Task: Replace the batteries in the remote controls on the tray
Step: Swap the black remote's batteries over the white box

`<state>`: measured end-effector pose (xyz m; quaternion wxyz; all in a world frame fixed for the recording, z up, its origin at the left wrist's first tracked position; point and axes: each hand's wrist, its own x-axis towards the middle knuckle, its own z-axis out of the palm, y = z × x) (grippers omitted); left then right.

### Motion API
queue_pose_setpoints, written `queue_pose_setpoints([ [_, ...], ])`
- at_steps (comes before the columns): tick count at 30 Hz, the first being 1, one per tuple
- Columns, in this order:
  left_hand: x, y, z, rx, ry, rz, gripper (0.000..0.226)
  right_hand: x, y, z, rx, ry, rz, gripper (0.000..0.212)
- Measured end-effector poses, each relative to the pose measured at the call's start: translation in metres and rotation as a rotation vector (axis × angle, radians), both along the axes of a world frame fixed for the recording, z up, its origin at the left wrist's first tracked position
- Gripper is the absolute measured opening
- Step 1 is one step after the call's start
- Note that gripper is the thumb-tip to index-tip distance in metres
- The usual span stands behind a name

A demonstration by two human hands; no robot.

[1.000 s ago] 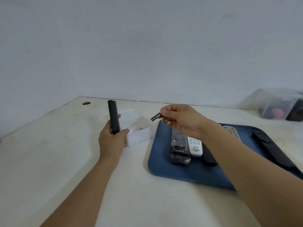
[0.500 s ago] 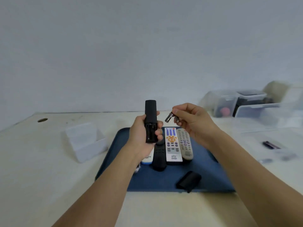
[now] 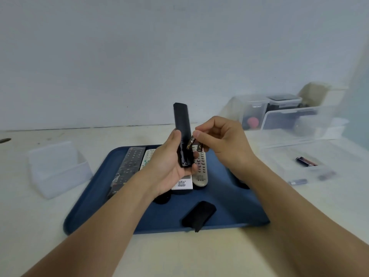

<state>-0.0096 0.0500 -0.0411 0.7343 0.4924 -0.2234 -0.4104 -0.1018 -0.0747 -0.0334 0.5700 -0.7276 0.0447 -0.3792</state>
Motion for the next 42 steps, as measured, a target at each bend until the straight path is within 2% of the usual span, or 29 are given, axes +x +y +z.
queue_pose_setpoints([
  [5,-0.007,-0.004,-0.002,-0.066,-0.04,-0.025,0.036,0.003,0.002,-0.007,-0.045,0.003,-0.073,0.006],
  [16,-0.01,-0.009,-0.006,-0.007,-0.029,0.106,0.04,0.005,0.013,-0.011,-0.202,0.078,-0.185,0.006],
  [24,-0.01,-0.008,-0.005,-0.023,-0.072,0.132,0.03,0.006,0.01,-0.011,-0.558,0.135,-0.183,0.016],
  [29,-0.009,-0.005,-0.005,-0.03,-0.031,0.158,0.025,0.01,0.015,-0.007,-0.769,0.233,-0.156,0.017],
  [35,-0.005,-0.003,-0.005,-0.033,0.008,0.16,0.026,0.014,0.015,-0.006,-0.864,0.338,-0.107,0.022],
  [37,-0.004,-0.002,-0.002,-0.058,0.014,0.157,0.03,0.011,0.014,-0.004,-0.801,0.251,-0.122,0.02],
  [38,-0.004,-0.002,-0.001,-0.071,0.012,0.154,0.031,0.009,0.013,-0.002,-0.661,0.175,-0.139,0.019],
  [41,-0.002,-0.002,0.006,-0.114,0.031,0.15,0.032,0.003,0.007,0.005,0.051,-0.018,-0.13,0.027],
  [42,0.0,-0.001,0.006,-0.128,0.038,0.157,0.032,0.002,0.004,0.006,0.211,-0.041,-0.139,0.03],
])
